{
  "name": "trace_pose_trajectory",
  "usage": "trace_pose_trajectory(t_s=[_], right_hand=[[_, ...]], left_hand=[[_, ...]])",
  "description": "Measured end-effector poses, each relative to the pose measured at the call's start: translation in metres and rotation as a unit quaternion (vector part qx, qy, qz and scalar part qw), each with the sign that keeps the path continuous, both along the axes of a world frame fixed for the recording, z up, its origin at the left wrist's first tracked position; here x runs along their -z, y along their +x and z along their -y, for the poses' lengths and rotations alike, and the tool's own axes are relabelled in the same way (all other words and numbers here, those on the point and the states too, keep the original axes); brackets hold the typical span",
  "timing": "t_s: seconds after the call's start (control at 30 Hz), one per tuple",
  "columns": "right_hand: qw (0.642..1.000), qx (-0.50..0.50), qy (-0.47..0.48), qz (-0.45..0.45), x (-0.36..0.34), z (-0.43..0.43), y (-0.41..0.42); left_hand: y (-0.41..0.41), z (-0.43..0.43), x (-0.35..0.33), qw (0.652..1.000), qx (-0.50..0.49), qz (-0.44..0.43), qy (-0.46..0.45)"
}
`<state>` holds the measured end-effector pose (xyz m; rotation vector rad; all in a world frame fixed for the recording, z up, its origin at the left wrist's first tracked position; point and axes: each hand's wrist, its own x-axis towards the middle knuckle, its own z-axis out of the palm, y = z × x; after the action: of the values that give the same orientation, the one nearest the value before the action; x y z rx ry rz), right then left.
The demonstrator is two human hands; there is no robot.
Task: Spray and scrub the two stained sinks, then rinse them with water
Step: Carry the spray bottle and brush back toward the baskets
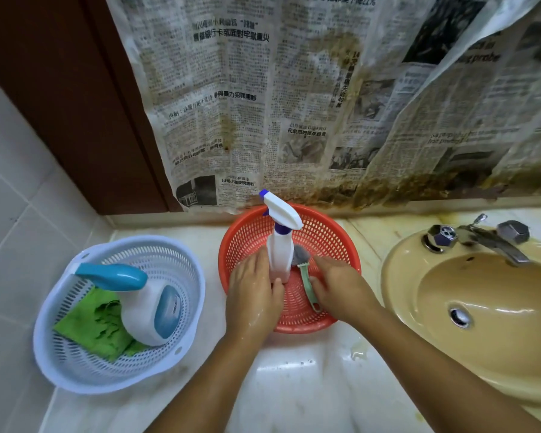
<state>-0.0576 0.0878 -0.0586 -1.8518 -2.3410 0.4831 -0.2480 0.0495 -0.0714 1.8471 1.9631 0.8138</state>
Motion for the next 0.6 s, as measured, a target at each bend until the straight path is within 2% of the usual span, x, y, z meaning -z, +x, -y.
trace_pose_trajectory(t_s=[0.17, 0.4, 0.5, 0.6], right_hand=[[0.999, -0.004, 0.041, 0.011, 0.005, 0.006, 0.031], [0.994, -0.022, 0.103, -0.017, 0.005, 0.001, 0.077], [0.989, -0.042, 0.138, -0.044, -0.001, 0.003, 0.093], [0.988, -0.070, 0.131, -0.049, -0.002, 0.018, 0.104]], left_hand=[[0.028, -0.002, -0.004, 1.000, 0.005, 0.003, -0.009], [0.074, -0.007, -0.008, 0.999, 0.003, -0.022, -0.027], [0.084, -0.003, -0.010, 1.000, 0.002, -0.021, -0.017], [0.091, 0.016, -0.013, 1.000, -0.002, -0.022, 0.004]])
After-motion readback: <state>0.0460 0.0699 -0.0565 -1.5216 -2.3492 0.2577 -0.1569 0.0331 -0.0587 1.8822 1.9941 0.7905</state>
